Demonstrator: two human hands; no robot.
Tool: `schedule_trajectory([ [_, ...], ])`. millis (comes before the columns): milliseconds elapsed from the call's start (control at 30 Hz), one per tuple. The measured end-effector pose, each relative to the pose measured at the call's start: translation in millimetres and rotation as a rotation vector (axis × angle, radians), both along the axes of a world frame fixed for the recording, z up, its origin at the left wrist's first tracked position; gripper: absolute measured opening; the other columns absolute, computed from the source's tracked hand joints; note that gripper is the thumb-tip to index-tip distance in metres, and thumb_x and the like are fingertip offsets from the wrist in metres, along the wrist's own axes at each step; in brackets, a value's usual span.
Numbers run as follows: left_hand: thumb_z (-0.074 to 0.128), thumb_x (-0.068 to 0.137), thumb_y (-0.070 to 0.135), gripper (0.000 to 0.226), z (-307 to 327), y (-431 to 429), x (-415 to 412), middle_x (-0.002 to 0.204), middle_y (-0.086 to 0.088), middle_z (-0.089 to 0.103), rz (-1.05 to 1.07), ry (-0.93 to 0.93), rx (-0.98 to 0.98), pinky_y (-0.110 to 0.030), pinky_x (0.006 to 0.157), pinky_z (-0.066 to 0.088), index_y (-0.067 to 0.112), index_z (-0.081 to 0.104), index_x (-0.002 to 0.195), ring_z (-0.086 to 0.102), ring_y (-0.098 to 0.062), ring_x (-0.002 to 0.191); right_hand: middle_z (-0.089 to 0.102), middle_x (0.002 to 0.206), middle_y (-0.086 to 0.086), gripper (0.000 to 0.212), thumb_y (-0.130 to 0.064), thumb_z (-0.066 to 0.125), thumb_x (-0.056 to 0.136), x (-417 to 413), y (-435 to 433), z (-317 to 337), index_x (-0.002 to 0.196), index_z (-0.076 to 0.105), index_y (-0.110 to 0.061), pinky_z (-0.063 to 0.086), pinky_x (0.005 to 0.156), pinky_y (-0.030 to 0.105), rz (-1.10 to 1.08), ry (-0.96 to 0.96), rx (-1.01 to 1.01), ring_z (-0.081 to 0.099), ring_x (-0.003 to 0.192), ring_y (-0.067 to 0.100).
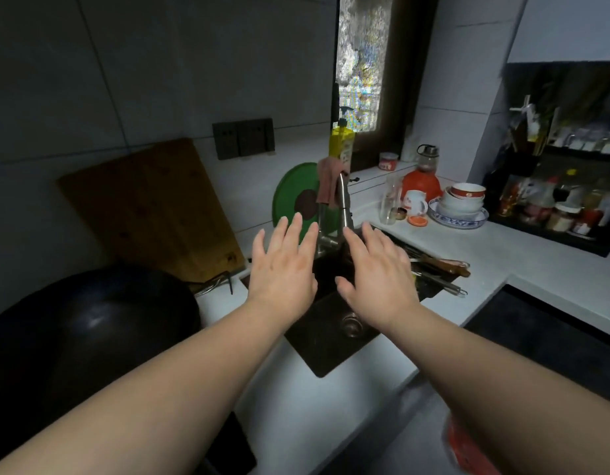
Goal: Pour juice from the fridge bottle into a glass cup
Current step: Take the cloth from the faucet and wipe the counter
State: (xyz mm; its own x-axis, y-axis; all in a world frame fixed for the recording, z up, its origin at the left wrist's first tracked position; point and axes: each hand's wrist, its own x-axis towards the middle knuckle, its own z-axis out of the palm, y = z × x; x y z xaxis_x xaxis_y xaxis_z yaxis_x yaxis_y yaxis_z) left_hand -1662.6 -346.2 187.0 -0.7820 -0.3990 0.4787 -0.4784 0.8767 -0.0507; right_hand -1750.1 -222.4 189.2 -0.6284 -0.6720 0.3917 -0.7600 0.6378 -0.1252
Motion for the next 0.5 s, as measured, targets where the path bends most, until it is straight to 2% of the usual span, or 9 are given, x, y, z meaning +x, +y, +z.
schedule_trajectory([
  [200, 0.056, 0.09, 0.036, 0.077, -4.3, -23.6, -100.3, 0.16, -0.005, 0.015, 0.063, -0.027, 0.047, -0.05, 0.116, 0.005, 0.024, 0.013, 0.153, 0.007, -0.026, 0.148, 0.018, 0.161, 0.01, 0.071, -0.035, 0.057, 0.091, -116.4, -34.2, -1.8, 0.152, 0.022, -0.023, 0.017, 0.116, 0.045, 0.038, -0.05, -0.036, 0.016, 0.147, 0.027],
  [333, 0.057, 0.089, 0.034, 0.075, 9.7, -36.9, -184.6, 0.158, -0.003, 0.024, 0.163, 0.038, 0.122, -0.051, 0.116, 0.004, 0.022, 0.017, 0.152, 0.009, -0.026, 0.148, 0.02, 0.16, 0.01, 0.067, -0.03, 0.054, 0.092, -204.2, -57.3, 2.3, 0.152, 0.025, -0.023, 0.017, 0.116, 0.045, 0.098, -0.056, -0.034, 0.018, 0.146, 0.027],
  [500, 0.051, 0.092, 0.027, 0.061, 13.9, -63.3, -267.9, 0.152, 0.0, 0.036, 0.284, 0.054, 0.206, -0.053, 0.115, 0.005, 0.023, 0.028, 0.149, 0.011, -0.026, 0.147, 0.022, 0.16, 0.009, 0.061, -0.029, 0.053, 0.094, -296.4, -91.7, 13.1, 0.15, 0.03, -0.023, 0.015, 0.117, 0.042, 0.183, -0.057, -0.018, 0.017, 0.146, 0.027],
])
